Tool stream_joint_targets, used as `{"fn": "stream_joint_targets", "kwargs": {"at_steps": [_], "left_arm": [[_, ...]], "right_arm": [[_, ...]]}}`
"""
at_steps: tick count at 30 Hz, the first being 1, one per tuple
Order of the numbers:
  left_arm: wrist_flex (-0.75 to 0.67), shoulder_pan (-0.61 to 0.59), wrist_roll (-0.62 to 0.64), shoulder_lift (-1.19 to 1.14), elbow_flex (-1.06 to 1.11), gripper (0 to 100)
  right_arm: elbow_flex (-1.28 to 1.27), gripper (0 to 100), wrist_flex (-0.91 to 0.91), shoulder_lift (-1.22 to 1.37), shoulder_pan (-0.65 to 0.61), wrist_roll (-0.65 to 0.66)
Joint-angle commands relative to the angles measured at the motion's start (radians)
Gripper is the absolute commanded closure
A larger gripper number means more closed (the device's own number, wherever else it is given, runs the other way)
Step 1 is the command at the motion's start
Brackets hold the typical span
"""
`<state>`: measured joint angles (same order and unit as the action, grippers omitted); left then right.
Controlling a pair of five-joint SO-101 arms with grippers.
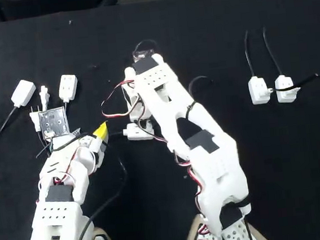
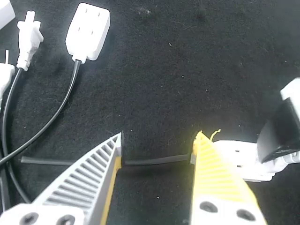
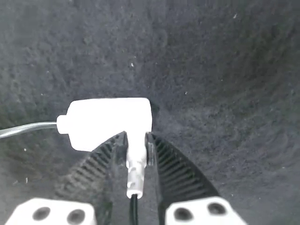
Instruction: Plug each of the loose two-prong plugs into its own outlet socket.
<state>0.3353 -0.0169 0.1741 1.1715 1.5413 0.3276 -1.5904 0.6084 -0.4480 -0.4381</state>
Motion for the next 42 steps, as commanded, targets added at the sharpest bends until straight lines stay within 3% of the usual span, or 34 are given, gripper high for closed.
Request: {"fn": "stream_joint_targets", "kwargs": {"at_steps": [1, 8, 15, 21, 25, 31, 34, 37, 42], "left_arm": [[-0.014, 0.002, -0.005, 0.012, -0.012, 75], [-0.014, 0.002, -0.005, 0.012, -0.012, 75], [-0.012, -0.008, -0.005, 0.012, -0.015, 76], [-0.009, -0.124, 0.043, 0.012, -0.038, 79], [-0.011, -0.274, 0.192, 0.012, -0.053, 84], [-0.011, -0.367, 0.253, 0.006, -0.073, 84], [-0.011, -0.372, 0.253, 0.008, -0.073, 84], [-0.011, -0.372, 0.253, 0.011, -0.073, 84], [-0.011, -0.372, 0.253, 0.011, -0.073, 84]], "right_arm": [[0.03, 98.6, 0.005, 0.061, -0.012, -0.002], [0.035, 97.6, 0.008, -0.015, -0.058, 0.078], [0.033, 73.4, 0.0, -0.107, -0.115, 0.14], [0.033, 73.9, 0.002, -0.202, -0.123, 0.247], [0.042, 73.7, 0.008, -0.266, -0.12, 0.468], [0.024, 73.7, -0.015, -0.326, -0.124, 1.14], [-0.013, 73.7, -0.051, -0.329, -0.155, 1.376], [-0.101, 73.7, -0.048, -0.321, -0.178, 1.499], [-0.236, 73.7, 0.046, -0.28, -0.189, 1.53]]}}
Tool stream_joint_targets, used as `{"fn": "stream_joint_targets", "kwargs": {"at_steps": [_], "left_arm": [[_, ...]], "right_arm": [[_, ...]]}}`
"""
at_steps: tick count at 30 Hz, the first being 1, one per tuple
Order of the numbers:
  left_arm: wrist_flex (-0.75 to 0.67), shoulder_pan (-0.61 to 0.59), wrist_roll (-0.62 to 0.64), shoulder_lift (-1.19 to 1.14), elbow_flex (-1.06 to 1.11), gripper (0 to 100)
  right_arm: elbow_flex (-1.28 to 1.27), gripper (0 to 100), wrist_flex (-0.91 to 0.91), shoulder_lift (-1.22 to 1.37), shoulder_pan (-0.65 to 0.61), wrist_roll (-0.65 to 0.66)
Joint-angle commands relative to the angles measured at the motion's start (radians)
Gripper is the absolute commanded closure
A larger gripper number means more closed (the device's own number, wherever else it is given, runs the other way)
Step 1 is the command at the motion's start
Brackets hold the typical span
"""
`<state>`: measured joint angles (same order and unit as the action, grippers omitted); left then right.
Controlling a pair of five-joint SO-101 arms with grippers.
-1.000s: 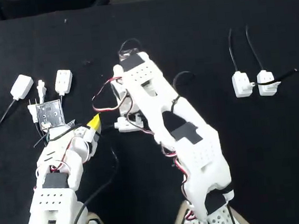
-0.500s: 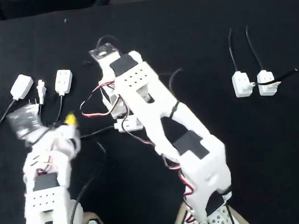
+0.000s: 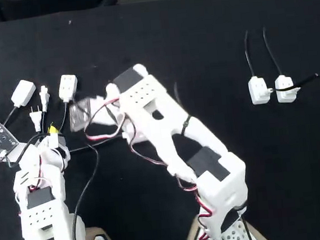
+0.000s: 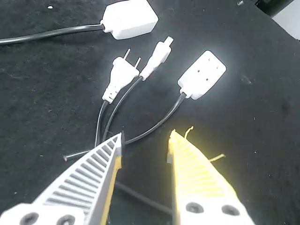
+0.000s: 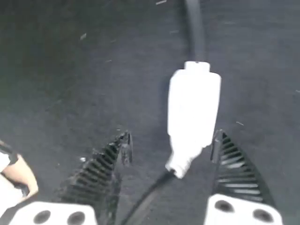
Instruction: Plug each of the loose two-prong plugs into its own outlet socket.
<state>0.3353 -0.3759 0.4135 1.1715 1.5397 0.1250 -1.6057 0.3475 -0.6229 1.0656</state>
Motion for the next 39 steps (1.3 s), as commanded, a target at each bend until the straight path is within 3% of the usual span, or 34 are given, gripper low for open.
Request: {"fn": "stream_joint_targets", "kwargs": {"at_steps": [1, 8, 16, 19, 22, 24, 29, 34, 39], "left_arm": [[-0.011, -0.013, 0.014, 0.011, -0.071, 84], [-0.011, -0.008, 0.014, 0.011, -0.07, 84], [-0.011, -0.007, 0.014, 0.011, -0.07, 84], [-0.011, -0.007, 0.014, 0.011, -0.07, 84], [-0.011, -0.005, 0.014, 0.011, -0.07, 84], [-0.011, -0.005, 0.014, 0.011, -0.068, 84], [-0.011, -0.005, 0.014, 0.011, -0.068, 84], [-0.011, 0.007, 0.014, 0.011, -0.068, 84], [-0.011, 0.059, 0.012, 0.011, -0.061, 84]], "right_arm": [[-0.054, 73.7, 0.1, -0.008, -0.014, 0.026], [-0.147, 73.9, 0.322, 0.07, -0.012, 0.021], [-0.148, 74.1, 0.338, 0.108, 0.048, -0.051], [-0.143, 82.0, 0.338, 0.102, 0.097, -0.106], [-0.107, 99.6, 0.342, 0.107, 0.176, -0.183], [-0.093, 94.8, 0.336, 0.102, 0.247, -0.236], [-0.012, 98.5, 0.218, 0.102, 0.414, -0.348], [0.199, 98.8, 0.049, 0.11, 0.614, -0.6], [0.371, 98.7, 0.061, 0.111, 0.75, -0.766]]}}
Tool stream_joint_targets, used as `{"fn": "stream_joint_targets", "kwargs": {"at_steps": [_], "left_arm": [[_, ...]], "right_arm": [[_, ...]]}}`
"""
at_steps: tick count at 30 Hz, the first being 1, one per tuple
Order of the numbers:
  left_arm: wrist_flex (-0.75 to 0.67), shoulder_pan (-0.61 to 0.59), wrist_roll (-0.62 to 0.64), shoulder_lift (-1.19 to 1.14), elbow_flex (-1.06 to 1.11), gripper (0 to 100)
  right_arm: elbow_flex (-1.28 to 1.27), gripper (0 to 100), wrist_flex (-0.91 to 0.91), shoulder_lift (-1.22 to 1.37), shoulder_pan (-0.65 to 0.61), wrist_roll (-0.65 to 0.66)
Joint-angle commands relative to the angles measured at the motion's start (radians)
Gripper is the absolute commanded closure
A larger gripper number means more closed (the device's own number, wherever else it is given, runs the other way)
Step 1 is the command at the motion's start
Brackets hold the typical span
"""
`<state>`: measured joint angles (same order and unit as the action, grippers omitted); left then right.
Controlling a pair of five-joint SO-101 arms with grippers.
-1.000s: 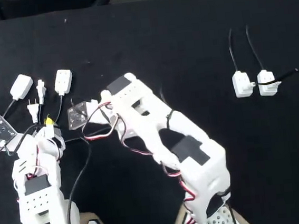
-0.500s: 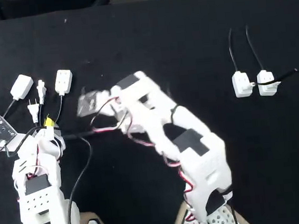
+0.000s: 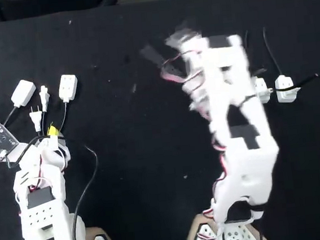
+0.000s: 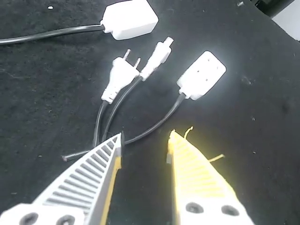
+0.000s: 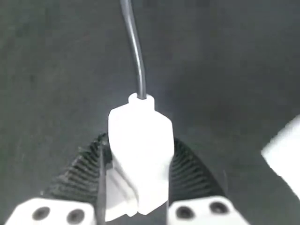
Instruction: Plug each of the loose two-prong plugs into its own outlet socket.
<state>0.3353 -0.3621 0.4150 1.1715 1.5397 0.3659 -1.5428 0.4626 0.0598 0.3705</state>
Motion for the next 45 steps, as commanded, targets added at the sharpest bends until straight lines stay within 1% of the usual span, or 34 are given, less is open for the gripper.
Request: {"fn": "stream_joint_targets", "kwargs": {"at_steps": [1, 8, 13, 18, 22, 26, 29, 33, 35, 40, 45], "left_arm": [[-0.011, 0.045, 0.009, 0.011, -0.061, 84], [-0.011, 0.047, -0.031, 0.009, -0.059, 84], [-0.009, 0.047, -0.031, 0.008, -0.059, 84], [-0.009, 0.047, -0.031, 0.006, -0.059, 84], [-0.009, 0.047, -0.031, 0.008, -0.059, 84], [-0.009, 0.047, -0.031, 0.009, -0.059, 84], [-0.009, 0.047, -0.031, 0.011, -0.059, 84], [-0.009, 0.047, -0.031, 0.011, -0.059, 84], [-0.009, 0.047, -0.031, 0.011, -0.059, 84], [-0.009, 0.047, -0.031, 0.011, -0.059, 84], [-0.009, 0.047, -0.031, 0.011, -0.059, 84]], "right_arm": [[0.154, 98.7, 0.002, -0.004, 0.08, -0.071], [0.209, 98.7, 0.002, 0.045, 0.11, -0.078], [0.325, 98.7, -0.005, 0.186, 0.175, -0.17], [0.481, 98.7, -0.046, 0.367, 0.181, -0.115], [0.636, 98.7, -0.095, 0.512, 0.192, -0.12], [0.828, 98.6, -0.196, 0.625, 0.203, -0.117], [0.917, 98.6, -0.222, 0.673, 0.207, -0.115], [0.951, 98.4, -0.218, 0.687, 0.216, -0.112], [0.951, 95.1, -0.218, 0.687, 0.218, -0.112], [0.949, 80.2, -0.219, 0.687, 0.215, -0.112], [0.98, 79.0, -0.219, 0.659, 0.21, -0.112]]}}
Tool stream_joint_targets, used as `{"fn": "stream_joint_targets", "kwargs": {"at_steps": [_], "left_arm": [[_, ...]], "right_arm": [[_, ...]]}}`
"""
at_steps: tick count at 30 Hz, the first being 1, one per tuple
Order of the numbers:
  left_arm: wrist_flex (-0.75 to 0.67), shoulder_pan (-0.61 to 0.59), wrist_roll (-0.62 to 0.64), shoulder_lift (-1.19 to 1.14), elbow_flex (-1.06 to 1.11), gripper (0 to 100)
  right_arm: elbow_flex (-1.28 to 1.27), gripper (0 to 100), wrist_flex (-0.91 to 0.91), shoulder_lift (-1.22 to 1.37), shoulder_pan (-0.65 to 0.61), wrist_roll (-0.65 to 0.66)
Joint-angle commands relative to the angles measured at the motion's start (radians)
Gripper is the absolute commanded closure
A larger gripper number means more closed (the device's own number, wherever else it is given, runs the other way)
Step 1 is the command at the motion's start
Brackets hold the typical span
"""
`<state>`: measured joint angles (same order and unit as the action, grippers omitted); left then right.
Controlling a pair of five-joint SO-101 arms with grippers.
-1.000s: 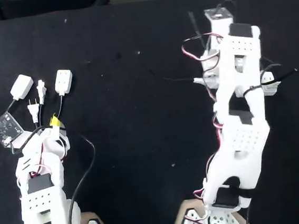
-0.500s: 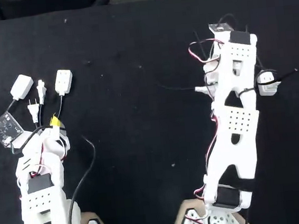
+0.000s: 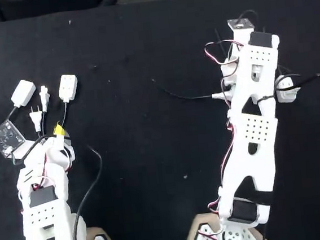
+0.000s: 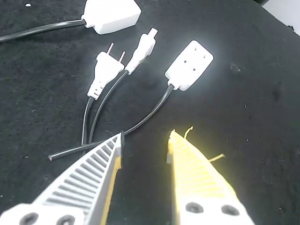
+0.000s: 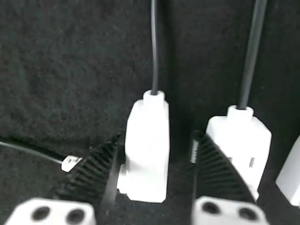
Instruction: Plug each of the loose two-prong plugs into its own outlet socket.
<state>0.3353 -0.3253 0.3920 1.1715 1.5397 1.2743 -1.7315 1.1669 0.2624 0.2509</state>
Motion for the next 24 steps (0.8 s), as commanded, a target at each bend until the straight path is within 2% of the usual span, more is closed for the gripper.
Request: {"fn": "stream_joint_targets", "kwargs": {"at_steps": [1, 6, 12, 19, 24], "left_arm": [[-0.009, 0.01, -0.008, 0.011, -0.059, 84], [-0.011, 0.01, -0.008, 0.011, -0.059, 84], [-0.012, 0.012, -0.008, 0.011, -0.059, 84], [-0.011, 0.012, -0.008, 0.011, -0.059, 84], [-0.011, 0.061, -0.009, 0.011, -0.059, 84]], "right_arm": [[0.081, 79.0, -0.032, -0.058, 0.008, 0.005], [0.073, 79.0, -0.034, -0.168, 0.003, 0.0], [-0.016, 79.0, -0.037, -0.352, -0.112, -0.061], [-0.561, 78.7, -0.026, -0.857, -0.252, -0.063], [-1.044, 78.9, 0.181, -1.173, -0.362, -0.063]]}}
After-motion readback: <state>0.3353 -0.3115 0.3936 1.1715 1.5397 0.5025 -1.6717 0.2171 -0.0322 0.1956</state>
